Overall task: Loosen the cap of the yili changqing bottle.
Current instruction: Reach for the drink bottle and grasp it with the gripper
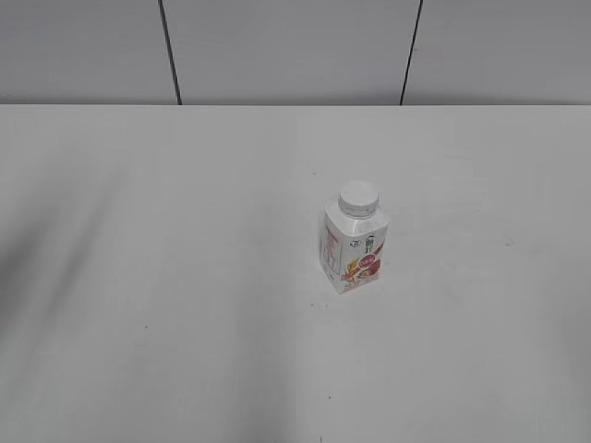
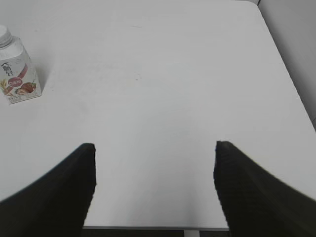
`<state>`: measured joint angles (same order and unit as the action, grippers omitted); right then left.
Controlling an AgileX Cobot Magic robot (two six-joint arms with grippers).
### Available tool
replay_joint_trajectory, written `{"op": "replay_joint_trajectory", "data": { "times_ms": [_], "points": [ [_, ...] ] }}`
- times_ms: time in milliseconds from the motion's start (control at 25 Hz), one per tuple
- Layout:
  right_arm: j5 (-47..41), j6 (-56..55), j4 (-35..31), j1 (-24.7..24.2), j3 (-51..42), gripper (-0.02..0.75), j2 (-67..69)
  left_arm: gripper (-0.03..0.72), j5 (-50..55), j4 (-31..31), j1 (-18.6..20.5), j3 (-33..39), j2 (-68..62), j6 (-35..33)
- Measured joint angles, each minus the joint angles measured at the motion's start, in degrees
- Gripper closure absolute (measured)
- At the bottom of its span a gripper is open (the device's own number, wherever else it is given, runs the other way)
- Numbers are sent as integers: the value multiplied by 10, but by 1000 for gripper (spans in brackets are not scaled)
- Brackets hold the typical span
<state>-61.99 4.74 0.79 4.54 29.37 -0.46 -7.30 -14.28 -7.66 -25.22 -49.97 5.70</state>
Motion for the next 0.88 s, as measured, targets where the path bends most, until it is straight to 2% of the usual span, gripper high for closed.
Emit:
{"op": "replay_joint_trajectory", "data": {
  "times_ms": [80, 160, 360, 680, 880],
  "points": [
    [0, 0, 0, 0, 0, 152, 0, 252, -47, -69, -11, 3, -39, 73],
    [0, 0, 0, 0, 0, 152, 0, 252, -94, -101, -14, 3, -77, 119],
    [0, 0, 0, 0, 0, 152, 0, 252, -178, -154, -15, 3, -172, 149],
    [0, 0, 0, 0, 0, 152, 0, 252, -394, -392, -15, 3, -321, 219],
    [0, 0, 0, 0, 0, 152, 0, 252, -494, -466, -16, -1, -419, 224]
  ]
}}
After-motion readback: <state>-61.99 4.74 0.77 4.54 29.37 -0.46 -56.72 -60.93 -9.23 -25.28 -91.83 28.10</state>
